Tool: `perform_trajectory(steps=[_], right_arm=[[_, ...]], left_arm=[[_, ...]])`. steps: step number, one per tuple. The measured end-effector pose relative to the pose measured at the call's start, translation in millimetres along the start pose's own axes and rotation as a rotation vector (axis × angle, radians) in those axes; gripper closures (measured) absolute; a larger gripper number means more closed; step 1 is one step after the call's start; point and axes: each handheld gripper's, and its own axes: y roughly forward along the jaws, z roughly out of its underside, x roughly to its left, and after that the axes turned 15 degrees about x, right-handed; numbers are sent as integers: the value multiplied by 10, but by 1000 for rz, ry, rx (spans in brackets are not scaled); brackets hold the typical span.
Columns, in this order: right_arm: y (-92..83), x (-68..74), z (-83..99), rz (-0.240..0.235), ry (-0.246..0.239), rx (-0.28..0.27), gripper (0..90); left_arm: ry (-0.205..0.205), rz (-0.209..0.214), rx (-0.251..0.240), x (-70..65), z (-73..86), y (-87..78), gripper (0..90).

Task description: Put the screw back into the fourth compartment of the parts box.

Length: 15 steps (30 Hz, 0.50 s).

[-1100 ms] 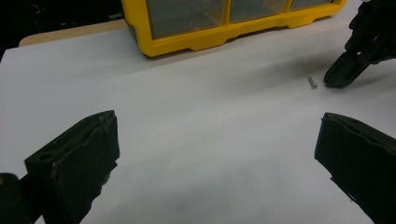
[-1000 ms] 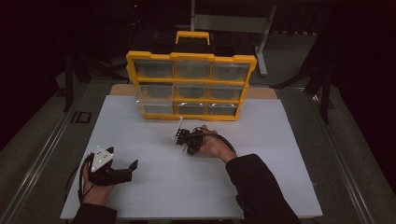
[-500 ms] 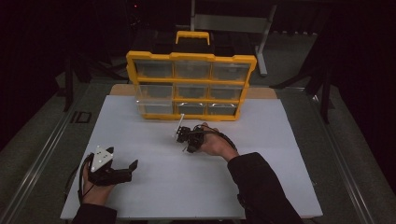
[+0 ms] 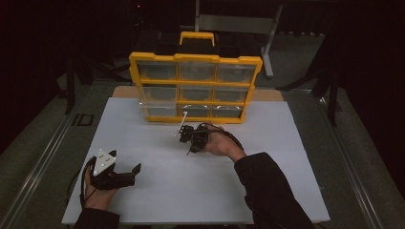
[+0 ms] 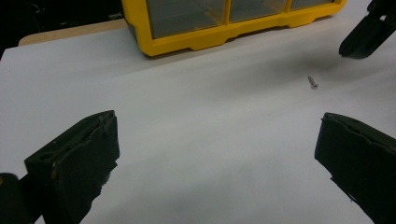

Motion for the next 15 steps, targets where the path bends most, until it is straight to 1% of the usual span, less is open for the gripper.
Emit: perform_trajectory(steps=[1,13,15], right_arm=[[-47,3,-2,6,-3,-1,875],[-301,-1,0,15,-12,-30,875],[-343,-7,2,17,-12,-42,875]], left_arm=[[-1,-1,0,0,0,0,6],[-3,-1,0,4,1,-5,6],[-4,-2,1,6,2,-6,7]])
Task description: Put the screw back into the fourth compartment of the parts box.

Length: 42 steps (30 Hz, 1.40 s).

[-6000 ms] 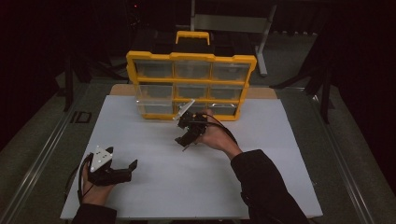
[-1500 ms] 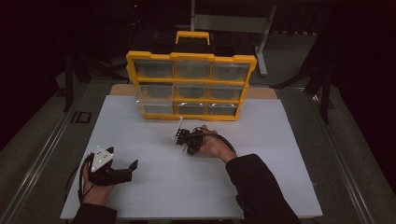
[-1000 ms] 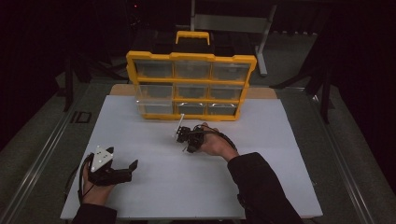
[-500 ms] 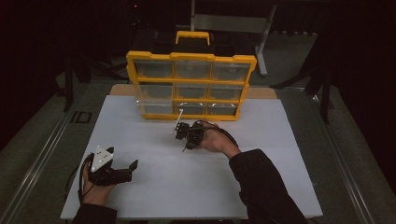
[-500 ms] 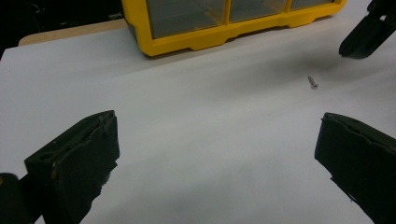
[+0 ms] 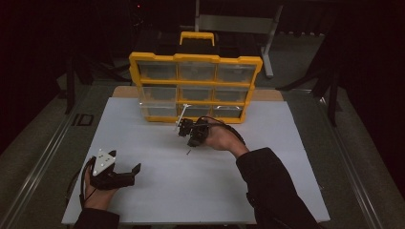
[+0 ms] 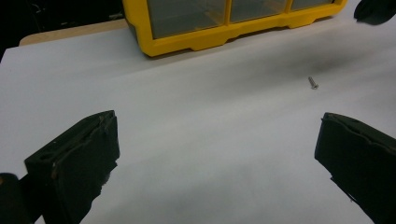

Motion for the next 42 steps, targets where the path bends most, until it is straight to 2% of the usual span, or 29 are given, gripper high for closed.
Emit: perform_trajectory(steps=[30,42], right_arm=[[-600,-56,-98,33,24,-103,875],[-762,-122,-122,36,72,-150,875]], left_arm=[[0,-1,-3,1,-1,0,7],[-1,-1,-3,3,-1,-1,6]])
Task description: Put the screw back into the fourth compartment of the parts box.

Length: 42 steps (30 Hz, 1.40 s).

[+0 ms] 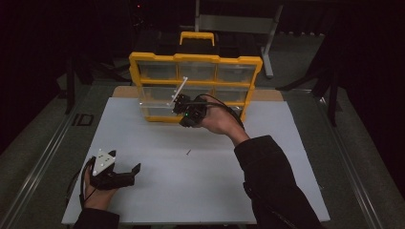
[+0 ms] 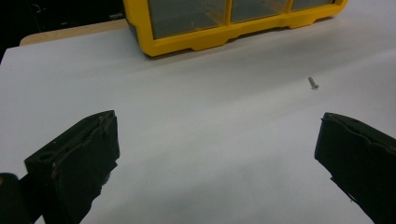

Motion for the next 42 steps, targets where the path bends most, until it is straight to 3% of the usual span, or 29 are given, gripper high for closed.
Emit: perform_trajectory(steps=[25,42], right_arm=[[-156,-80,-119,17,86,-79,875],[-204,-148,-183,29,147,-103,875]], left_arm=[[-1,2,0,2,1,2,6],[-4,3,-3,9,3,-3,6]])
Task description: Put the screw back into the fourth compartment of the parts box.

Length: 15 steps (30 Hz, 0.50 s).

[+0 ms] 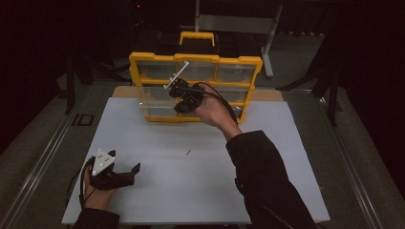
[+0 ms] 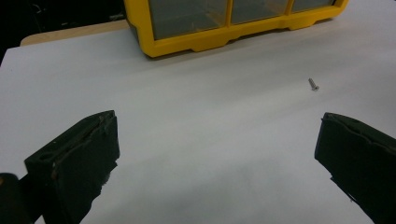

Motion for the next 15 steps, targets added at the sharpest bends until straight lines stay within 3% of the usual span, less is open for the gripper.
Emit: perform_trajectory(steps=[15], right_arm=[[-59,-37,-44,24,25,-12,875]], left_arm=[[0,0,-2,4,2,-4,7]])
